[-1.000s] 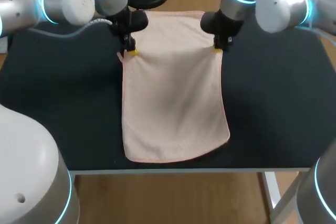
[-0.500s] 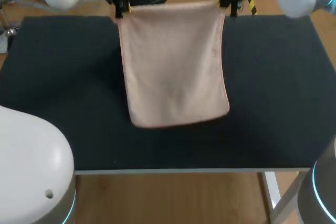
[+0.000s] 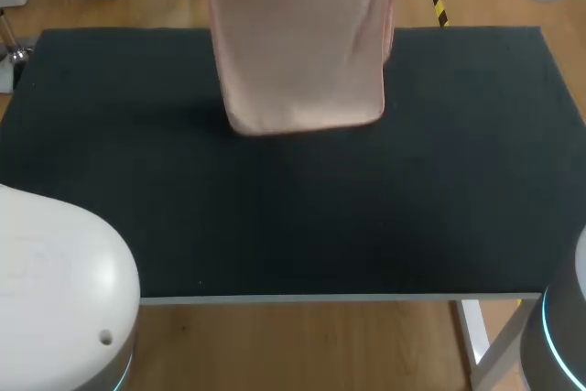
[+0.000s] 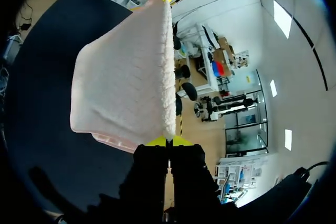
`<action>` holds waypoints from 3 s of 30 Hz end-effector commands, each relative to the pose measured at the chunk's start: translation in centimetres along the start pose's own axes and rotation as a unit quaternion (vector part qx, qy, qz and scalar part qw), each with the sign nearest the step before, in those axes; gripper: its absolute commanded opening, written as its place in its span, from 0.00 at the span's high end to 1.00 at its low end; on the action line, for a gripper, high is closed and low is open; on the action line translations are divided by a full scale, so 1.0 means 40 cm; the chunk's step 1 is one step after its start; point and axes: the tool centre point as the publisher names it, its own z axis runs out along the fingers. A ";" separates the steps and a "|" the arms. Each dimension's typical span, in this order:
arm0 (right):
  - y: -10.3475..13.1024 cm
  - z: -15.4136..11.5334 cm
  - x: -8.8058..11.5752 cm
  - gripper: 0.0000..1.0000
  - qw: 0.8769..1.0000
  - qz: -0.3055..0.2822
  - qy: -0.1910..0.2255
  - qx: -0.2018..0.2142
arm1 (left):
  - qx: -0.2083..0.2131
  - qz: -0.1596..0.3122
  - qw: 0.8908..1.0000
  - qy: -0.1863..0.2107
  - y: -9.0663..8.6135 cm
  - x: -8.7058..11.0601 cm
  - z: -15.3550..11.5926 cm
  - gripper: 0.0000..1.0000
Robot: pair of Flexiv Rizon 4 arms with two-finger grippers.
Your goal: Fold the towel
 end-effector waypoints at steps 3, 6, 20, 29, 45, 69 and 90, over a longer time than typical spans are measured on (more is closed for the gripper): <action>0.029 -0.034 -0.090 1.00 0.999 -0.013 -0.040 0.007 | -0.012 -0.003 0.999 -0.030 -0.006 -0.069 -0.081 1.00; 0.035 -0.032 -0.116 1.00 0.998 -0.016 -0.054 0.007 | -0.022 0.005 0.998 -0.052 -0.014 -0.097 -0.105 1.00; 0.036 -0.010 0.065 1.00 0.999 -0.031 0.037 -0.016 | -0.005 -0.022 0.999 0.030 -0.028 0.127 -0.093 1.00; 0.031 -0.084 0.240 1.00 0.996 -0.026 0.088 -0.019 | 0.002 -0.042 0.995 0.086 -0.027 0.309 -0.110 1.00; 0.031 -0.163 0.421 1.00 0.990 -0.004 0.142 -0.015 | 0.015 -0.032 0.989 0.145 -0.043 0.493 -0.158 1.00; -0.034 0.049 0.736 1.00 0.946 0.033 0.321 0.034 | 0.006 -0.059 0.933 0.355 -0.028 0.782 0.120 1.00; -0.115 0.379 0.711 1.00 0.923 0.059 0.371 0.082 | -0.015 -0.068 0.908 0.412 0.043 0.679 0.409 1.00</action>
